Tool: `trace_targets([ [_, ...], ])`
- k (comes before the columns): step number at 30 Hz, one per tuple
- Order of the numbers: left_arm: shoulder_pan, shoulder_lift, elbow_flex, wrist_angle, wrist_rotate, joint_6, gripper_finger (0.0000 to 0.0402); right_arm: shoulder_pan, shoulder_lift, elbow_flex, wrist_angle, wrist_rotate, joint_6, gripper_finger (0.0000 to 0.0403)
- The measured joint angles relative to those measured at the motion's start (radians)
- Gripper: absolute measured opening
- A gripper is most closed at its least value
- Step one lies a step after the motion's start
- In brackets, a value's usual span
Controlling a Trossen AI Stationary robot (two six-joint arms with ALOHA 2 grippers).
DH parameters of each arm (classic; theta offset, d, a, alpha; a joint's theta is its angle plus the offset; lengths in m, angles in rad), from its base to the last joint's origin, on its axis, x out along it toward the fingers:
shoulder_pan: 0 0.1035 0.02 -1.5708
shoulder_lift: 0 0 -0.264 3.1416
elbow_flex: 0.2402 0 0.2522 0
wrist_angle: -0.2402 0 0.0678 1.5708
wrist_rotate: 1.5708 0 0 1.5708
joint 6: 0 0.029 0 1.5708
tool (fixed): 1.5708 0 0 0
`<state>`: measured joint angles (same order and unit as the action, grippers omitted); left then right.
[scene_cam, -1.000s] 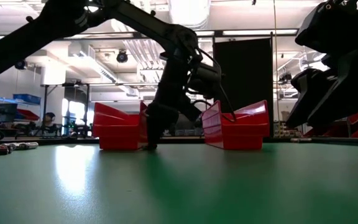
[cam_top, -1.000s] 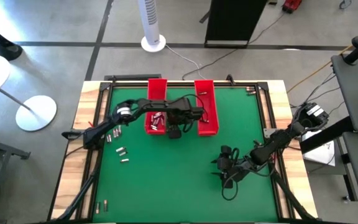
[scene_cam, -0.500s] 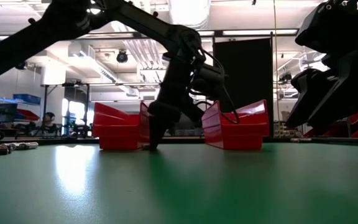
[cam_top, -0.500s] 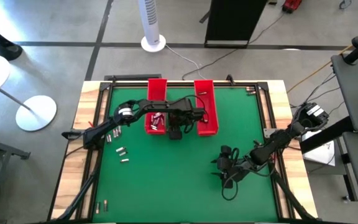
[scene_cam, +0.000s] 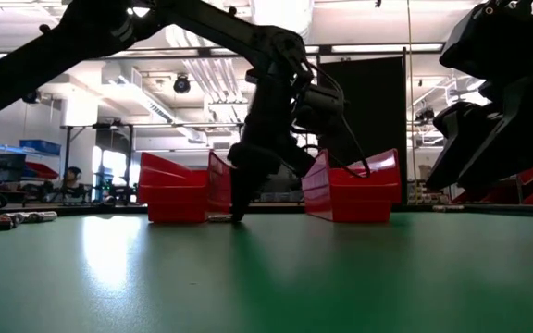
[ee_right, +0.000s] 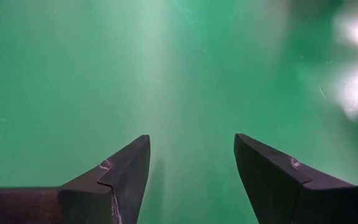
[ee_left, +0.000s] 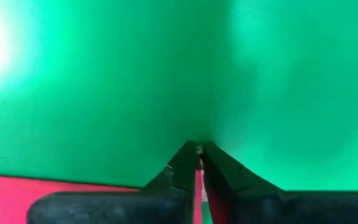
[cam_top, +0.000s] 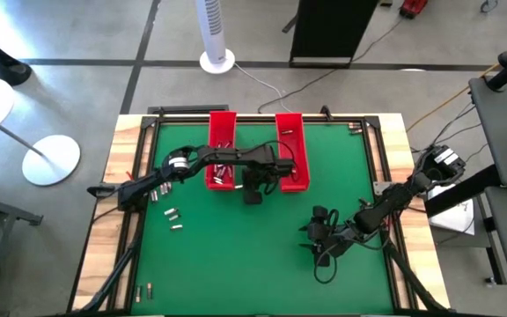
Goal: Sort batteries
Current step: Put the silver battery into the left red bin
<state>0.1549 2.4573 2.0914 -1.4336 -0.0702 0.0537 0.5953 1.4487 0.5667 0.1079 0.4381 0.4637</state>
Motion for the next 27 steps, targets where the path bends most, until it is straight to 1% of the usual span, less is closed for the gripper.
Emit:
trace_targets([
  [3, -0.015, -0.001, 0.01, -0.002, 0.009, -0.005, 0.0002, 0.0, 0.0, 0.0, 0.0, -0.002, 0.0, 0.0227],
  [9, -0.044, 0.001, 0.079, -0.002, 0.013, -0.017, 0.0001, 0.0, 0.0, 0.0, 0.001, -0.004, 0.001, 0.0234],
  [17, -0.064, 0.001, 0.137, -0.047, 0.01, -0.019, 0.0004, 0.0, 0.0, 0.0, 0.001, -0.018, 0.011, 0.024],
  [21, -0.072, 0.001, 0.139, -0.061, 0.009, -0.014, 0.0036, 0.0, 0.0, 0.0, 0.001, -0.027, 0.01, 0.0233],
  [25, -0.071, 0.0, 0.125, -0.068, 0.003, 0.007, 0.0086, 0.0, 0.0, 0.0, 0.001, -0.027, 0.011, 0.0228],
  [27, -0.07, 0.0, 0.117, -0.067, -0.015, 0.014, 0.0112, 0.0, 0.0, 0.0, 0.001, -0.028, 0.023, 0.0226],
])
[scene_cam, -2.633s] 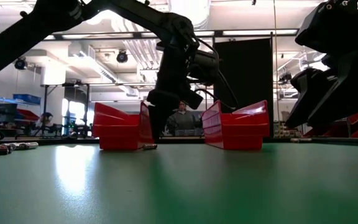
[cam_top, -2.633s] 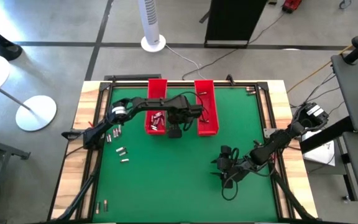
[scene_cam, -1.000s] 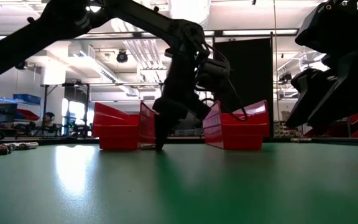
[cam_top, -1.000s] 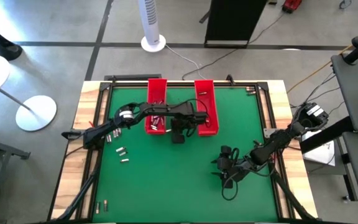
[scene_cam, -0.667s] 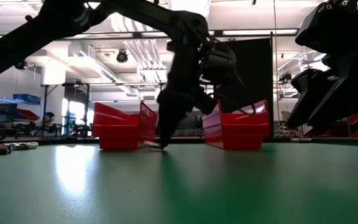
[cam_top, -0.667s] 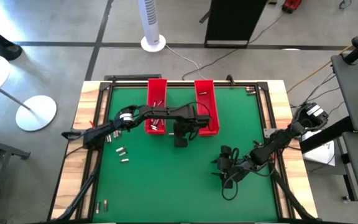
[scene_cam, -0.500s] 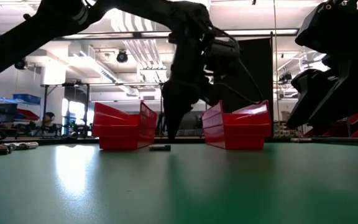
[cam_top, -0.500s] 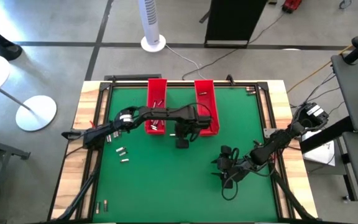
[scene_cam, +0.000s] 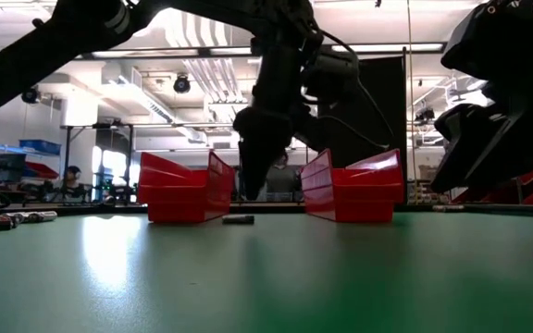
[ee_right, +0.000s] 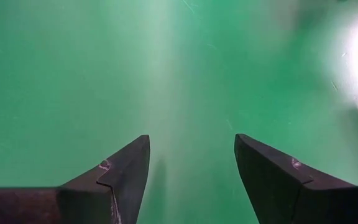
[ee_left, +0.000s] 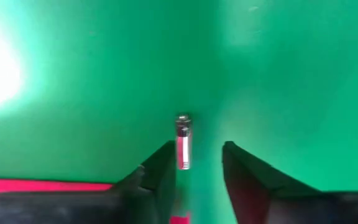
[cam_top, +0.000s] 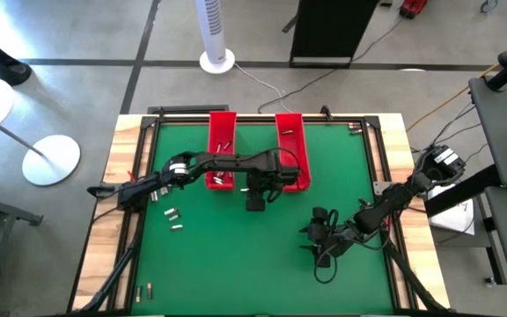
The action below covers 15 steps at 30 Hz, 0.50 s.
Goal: Sort batteries
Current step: Put the silver battery into the left red bin
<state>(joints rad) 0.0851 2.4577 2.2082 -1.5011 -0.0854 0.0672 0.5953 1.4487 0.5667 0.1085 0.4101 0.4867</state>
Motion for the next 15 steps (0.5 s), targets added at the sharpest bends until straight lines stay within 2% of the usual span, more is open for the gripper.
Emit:
trace_targets([
  [5, 0.004, -0.001, -0.036, 0.013, -0.02, 0.025, 0.0157, 0.0, 0.0, 0.0, 0.0, -0.043, 0.012, 0.023],
  [15, 0.025, -0.003, -0.145, 0.096, -0.032, 0.028, 0.0152, 0.002, 0.0, 0.0, 0.0, -0.052, 0.035, 0.024],
])
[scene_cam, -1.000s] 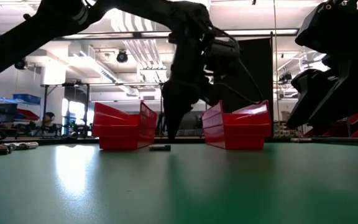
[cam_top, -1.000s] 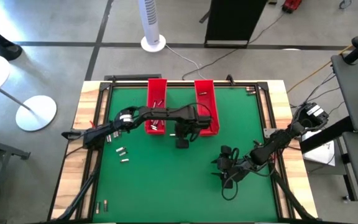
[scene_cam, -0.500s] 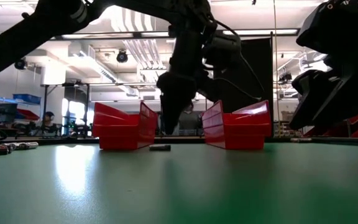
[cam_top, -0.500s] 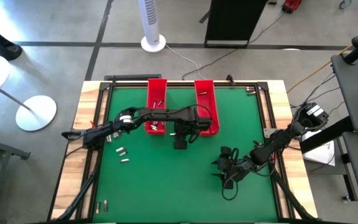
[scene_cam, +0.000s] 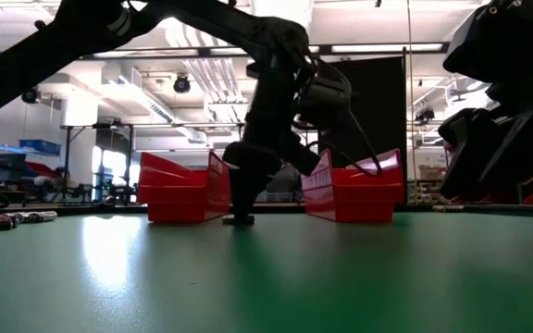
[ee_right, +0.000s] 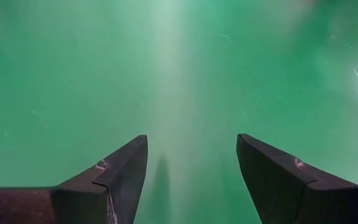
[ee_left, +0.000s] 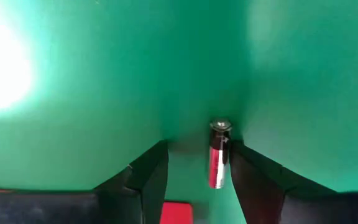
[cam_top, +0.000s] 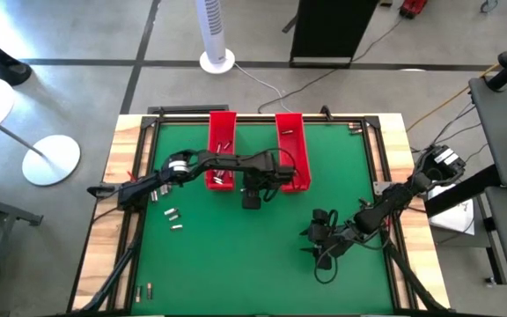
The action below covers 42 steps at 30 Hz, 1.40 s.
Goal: Sort batteries
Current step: Put the silver battery into the left red bin
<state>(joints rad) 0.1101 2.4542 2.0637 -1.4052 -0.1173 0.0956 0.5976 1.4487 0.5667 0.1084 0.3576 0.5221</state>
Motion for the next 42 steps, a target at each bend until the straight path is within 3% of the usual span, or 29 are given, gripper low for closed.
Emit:
trace_targets([
  [4, 0.0, -0.007, -0.04, 0.021, 0.008, 0.003, 0.0141, 0.0, 0.0, 0.0, 0.0, 0.0, 0.0, 0.0237],
  [12, -0.003, -0.008, -0.08, 0.07, 0.046, 0.028, 0.0023, 0.0, 0.0, 0.0, 0.0, 0.0, 0.0, 0.0224],
  [14, -0.003, -0.008, -0.08, 0.07, 0.048, 0.016, 0.0011, 0.0, 0.0, 0.0, 0.0, 0.0, 0.0, 0.0225],
  [19, -0.003, -0.006, -0.081, 0.072, 0.051, 0.014, 0.0023, 0.0, -0.001, 0.0, 0.0, 0.0, 0.0, 0.0231],
  [24, -0.003, -0.007, -0.059, 0.059, 0.054, 0.001, 0.0011, 0.0, -0.001, 0.0, 0.0, 0.0, 0.0, 0.0232],
  [35, -0.005, -0.085, 0.292, -0.157, 0.07, -0.007, 0.0007, 0.0, -0.001, 0.0, -0.001, -0.002, -0.001, 0.0222],
  [42, 0.053, -0.299, 0.149, -0.166, -0.038, -0.064, 0.0008, 0.0, -0.002, 0.0, -0.001, -0.003, 0.001, 0.023],
])
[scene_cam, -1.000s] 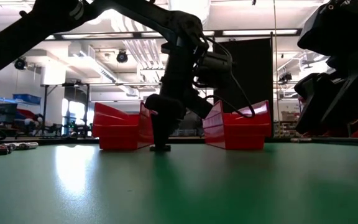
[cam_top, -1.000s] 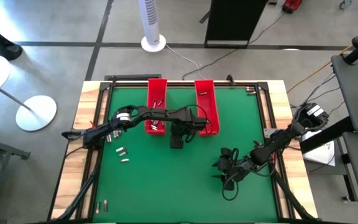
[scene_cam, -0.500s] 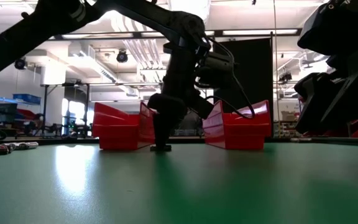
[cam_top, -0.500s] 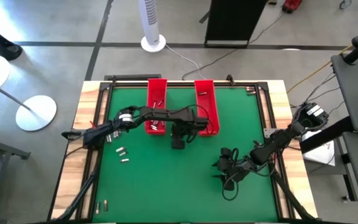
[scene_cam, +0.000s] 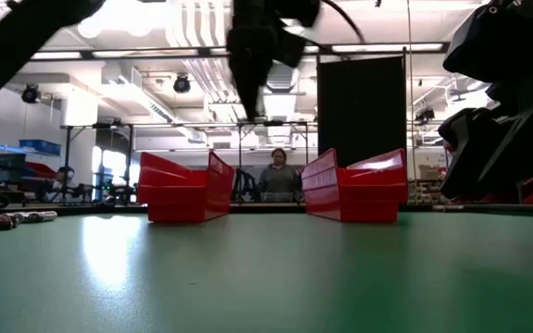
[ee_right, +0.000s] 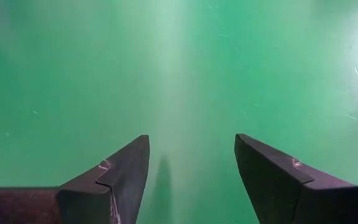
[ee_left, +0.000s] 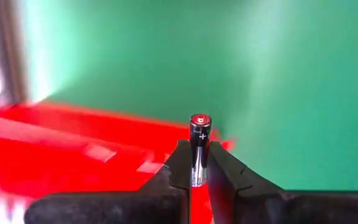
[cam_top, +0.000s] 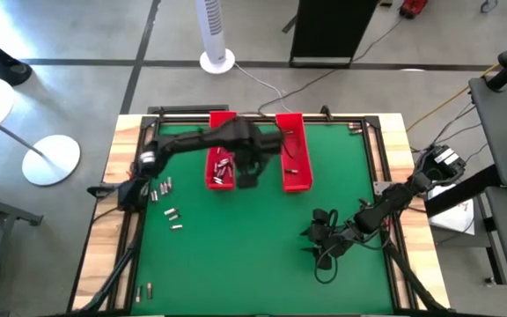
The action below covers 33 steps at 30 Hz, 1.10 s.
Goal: Sort batteries
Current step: Put the silver battery into the left red bin, then adjust the right red bin
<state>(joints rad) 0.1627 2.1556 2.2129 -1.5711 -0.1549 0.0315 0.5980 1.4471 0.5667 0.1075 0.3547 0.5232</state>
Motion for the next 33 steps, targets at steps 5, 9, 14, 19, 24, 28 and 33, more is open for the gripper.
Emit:
trace_targets([
  [5, 0.071, -0.092, -0.136, 0.054, -0.063, -0.042, 0.0009, 0.0, 0.0, 0.0, 0.0, 0.0, 0.0, 0.0228],
  [9, 0.126, -0.157, -0.257, 0.152, -0.065, -0.049, 0.001, 0.0, 0.0, 0.0, 0.001, 0.0, 0.001, 0.0223],
  [14, 0.16, -0.184, -0.396, 0.211, -0.159, -0.038, 0.0037, 0.0, 0.0, 0.0, -0.007, 0.012, 0.001, 0.0224],
  [19, 0.172, -0.215, -0.479, 0.217, -0.245, -0.037, 0.0084, -0.001, 0.0, 0.0, -0.082, 0.064, 0.04, 0.0242],
  [24, 0.17, -0.244, -0.534, 0.295, -0.243, -0.003, 0.0122, -0.023, -0.035, 0.0, -0.211, 0.171, 0.097, 0.027],
  [28, 0.163, -0.329, -0.607, 0.449, -0.125, 0.019, 0.0139, -0.064, -0.164, 0.011, -0.399, 0.191, 0.108, 0.0291],
  [33, 0.13, -0.537, -0.795, 0.732, -0.022, 0.02, 0.014, -0.114, -0.35, 0.072, -0.729, 0.194, 0.119, 0.0294],
])
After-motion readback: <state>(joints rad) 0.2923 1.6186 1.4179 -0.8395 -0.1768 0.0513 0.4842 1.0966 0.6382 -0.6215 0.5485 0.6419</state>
